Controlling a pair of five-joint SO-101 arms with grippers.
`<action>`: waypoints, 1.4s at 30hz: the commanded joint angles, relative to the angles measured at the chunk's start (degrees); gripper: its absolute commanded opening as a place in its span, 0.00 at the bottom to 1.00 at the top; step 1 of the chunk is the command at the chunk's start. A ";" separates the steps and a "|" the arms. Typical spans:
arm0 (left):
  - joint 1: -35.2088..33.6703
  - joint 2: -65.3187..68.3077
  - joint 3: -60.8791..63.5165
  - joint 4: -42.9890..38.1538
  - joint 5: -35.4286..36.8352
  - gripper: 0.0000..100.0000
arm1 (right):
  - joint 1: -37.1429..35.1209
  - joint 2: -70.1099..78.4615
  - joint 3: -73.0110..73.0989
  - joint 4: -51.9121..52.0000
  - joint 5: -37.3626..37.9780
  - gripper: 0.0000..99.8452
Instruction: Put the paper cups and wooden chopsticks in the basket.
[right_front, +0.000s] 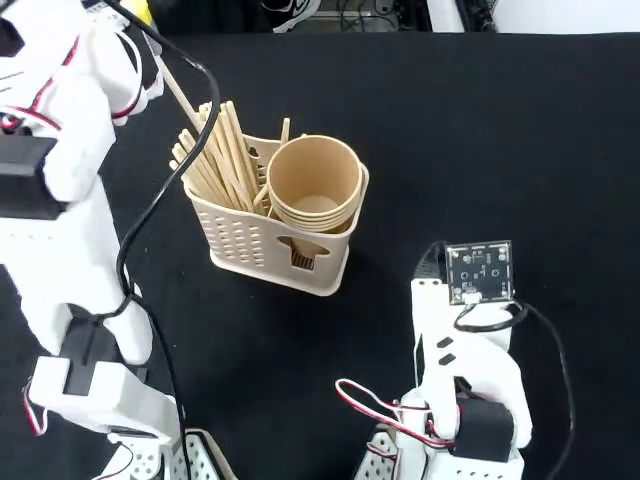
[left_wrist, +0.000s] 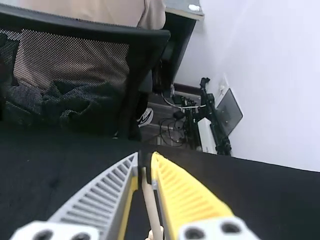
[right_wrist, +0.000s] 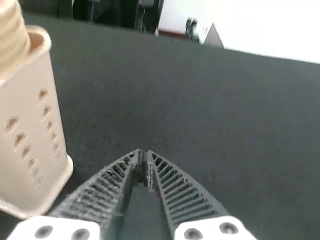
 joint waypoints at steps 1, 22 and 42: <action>0.57 0.26 -0.13 -0.97 -0.44 0.07 | 0.62 -3.74 0.31 0.09 0.09 0.01; -11.82 -5.19 -1.80 11.52 -4.92 0.11 | 0.62 -3.91 -0.57 1.76 0.09 0.01; -20.70 -62.51 108.18 -25.49 -13.54 0.03 | 0.62 -4.00 9.45 1.93 0.09 0.01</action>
